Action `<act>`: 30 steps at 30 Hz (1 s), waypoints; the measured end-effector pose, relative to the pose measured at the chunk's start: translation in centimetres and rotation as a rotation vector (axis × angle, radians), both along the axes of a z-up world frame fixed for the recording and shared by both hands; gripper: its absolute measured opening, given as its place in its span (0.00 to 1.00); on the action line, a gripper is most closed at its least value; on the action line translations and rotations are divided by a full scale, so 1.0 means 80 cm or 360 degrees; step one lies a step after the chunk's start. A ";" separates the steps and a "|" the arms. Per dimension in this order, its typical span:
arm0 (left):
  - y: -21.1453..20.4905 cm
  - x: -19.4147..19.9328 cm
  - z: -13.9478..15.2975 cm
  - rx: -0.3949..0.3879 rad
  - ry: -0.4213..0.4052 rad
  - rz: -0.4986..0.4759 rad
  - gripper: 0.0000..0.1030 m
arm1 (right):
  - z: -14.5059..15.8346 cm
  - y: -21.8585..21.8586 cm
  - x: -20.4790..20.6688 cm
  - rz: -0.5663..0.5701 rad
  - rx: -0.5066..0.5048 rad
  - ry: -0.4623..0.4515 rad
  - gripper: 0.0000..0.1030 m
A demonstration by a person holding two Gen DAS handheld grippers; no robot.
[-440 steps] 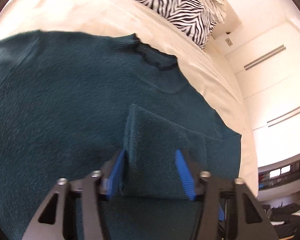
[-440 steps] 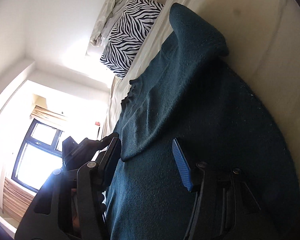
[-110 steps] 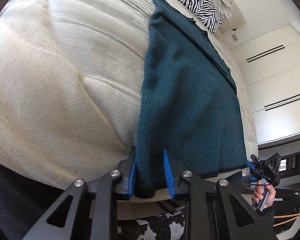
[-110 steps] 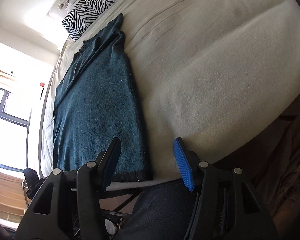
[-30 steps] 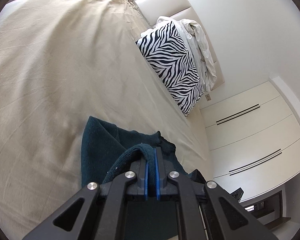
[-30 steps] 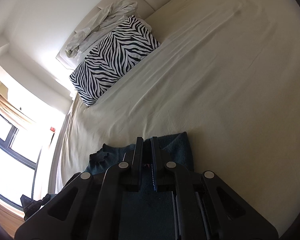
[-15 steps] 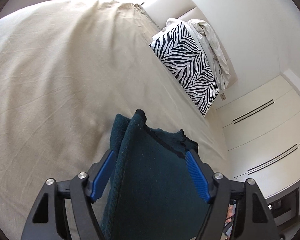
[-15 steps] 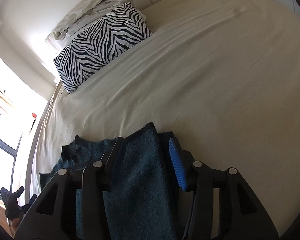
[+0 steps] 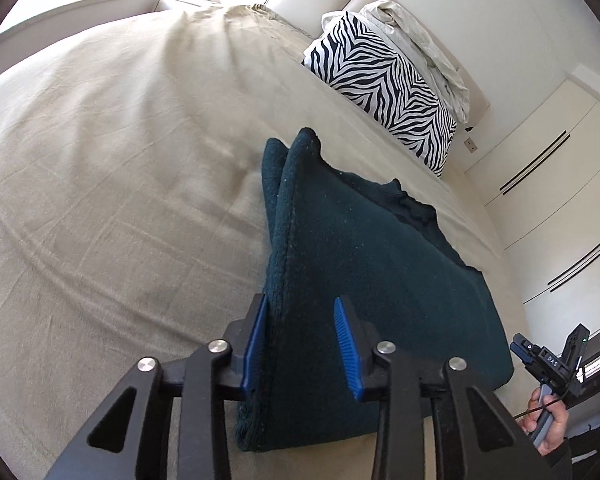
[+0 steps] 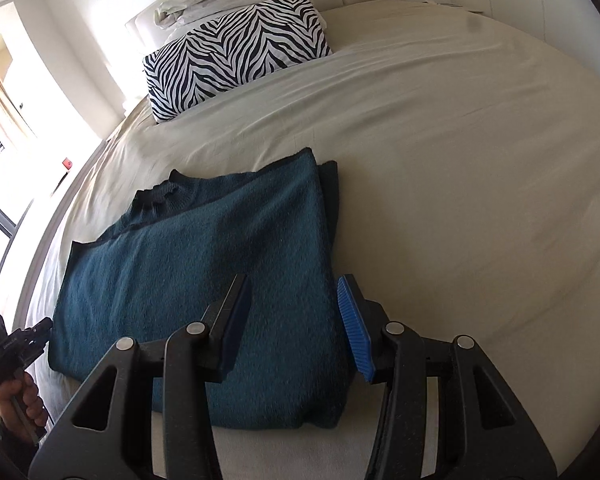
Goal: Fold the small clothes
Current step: 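Lay the lifted hem over the collar with both grippers, release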
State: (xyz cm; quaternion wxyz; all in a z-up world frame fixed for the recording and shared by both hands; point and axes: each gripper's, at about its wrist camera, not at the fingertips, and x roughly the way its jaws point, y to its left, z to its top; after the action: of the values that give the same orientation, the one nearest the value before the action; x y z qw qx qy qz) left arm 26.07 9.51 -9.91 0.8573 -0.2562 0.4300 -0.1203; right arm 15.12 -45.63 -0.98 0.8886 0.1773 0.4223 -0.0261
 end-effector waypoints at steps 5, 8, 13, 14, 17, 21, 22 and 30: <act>-0.003 -0.009 0.000 0.0088 -0.0021 -0.0018 0.21 | -0.010 -0.009 -0.016 -0.0035 0.0014 0.0036 0.43; -0.007 -0.012 -0.003 0.0135 -0.0023 -0.0042 0.08 | -0.015 -0.008 -0.016 -0.0023 -0.0005 0.0063 0.41; -0.008 -0.014 -0.006 0.0159 -0.0020 -0.0059 0.07 | -0.021 -0.010 -0.014 -0.0052 -0.0042 0.0120 0.41; -0.008 -0.015 -0.006 0.0164 -0.0021 -0.0061 0.07 | -0.021 -0.015 -0.018 -0.0082 -0.0017 0.0121 0.41; -0.005 -0.016 -0.007 0.0157 -0.0014 -0.0061 0.07 | -0.024 -0.037 -0.035 -0.0148 0.0150 0.0101 0.41; -0.005 -0.014 -0.011 0.0131 0.0001 -0.0062 0.07 | -0.025 -0.049 -0.061 -0.0082 0.0186 0.0048 0.41; -0.005 -0.014 -0.013 0.0126 0.0005 -0.0062 0.07 | -0.025 -0.047 -0.065 -0.0028 0.0160 0.0045 0.41; -0.008 -0.016 -0.011 0.0139 0.0015 -0.0062 0.07 | -0.028 -0.039 -0.090 0.0248 0.0031 -0.0003 0.41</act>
State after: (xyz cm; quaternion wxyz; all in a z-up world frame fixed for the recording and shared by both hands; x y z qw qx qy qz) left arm 24.80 8.86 -10.75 0.8632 -0.2106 0.4437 -0.1170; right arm 7.93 -48.71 -3.19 0.8866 0.1524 0.4341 0.0474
